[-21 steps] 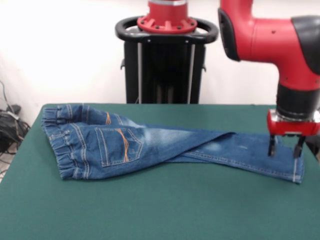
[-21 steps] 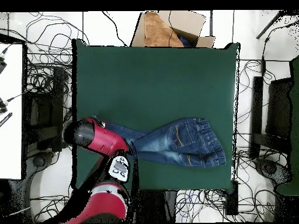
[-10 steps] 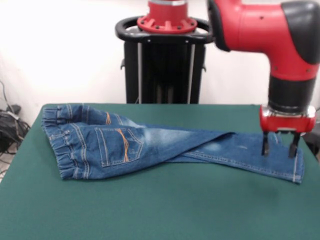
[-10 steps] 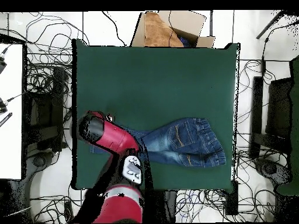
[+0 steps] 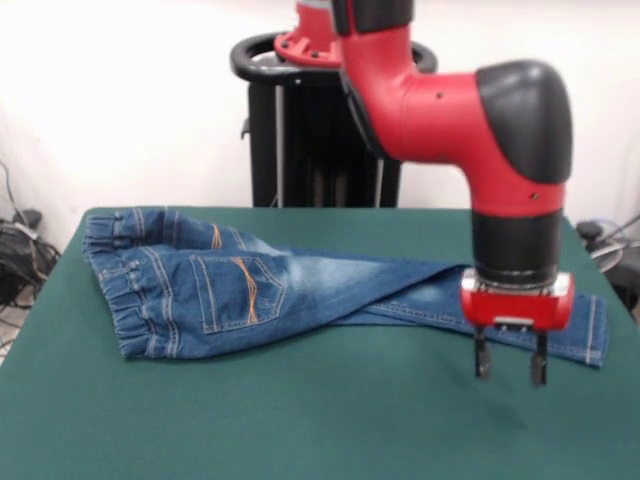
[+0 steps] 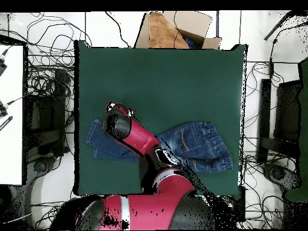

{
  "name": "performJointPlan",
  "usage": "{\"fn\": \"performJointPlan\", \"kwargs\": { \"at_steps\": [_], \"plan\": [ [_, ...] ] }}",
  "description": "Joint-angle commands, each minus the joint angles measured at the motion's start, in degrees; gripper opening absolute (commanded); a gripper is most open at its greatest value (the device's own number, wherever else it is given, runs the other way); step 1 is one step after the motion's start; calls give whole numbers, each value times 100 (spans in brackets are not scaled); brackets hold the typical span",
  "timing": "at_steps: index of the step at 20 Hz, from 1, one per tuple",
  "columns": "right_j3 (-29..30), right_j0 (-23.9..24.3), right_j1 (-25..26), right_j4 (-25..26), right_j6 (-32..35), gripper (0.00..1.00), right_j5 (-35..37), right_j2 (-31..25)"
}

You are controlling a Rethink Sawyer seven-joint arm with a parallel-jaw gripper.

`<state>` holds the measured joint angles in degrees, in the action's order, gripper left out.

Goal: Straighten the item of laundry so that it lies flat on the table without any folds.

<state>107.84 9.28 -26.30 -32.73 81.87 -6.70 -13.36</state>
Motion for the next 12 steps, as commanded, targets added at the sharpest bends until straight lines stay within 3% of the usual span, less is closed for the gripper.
{"fn": "performJointPlan", "kwargs": {
  "at_steps": [1, 8, 12],
  "plan": [
    [506, 188, 466, 149, 1985, 100, 38, -1230],
    [535, 44, 398, -21, 1883, 100, 100, -1129],
    [537, -317, 149, -416, 1817, 100, 511, -773]
  ]
}}
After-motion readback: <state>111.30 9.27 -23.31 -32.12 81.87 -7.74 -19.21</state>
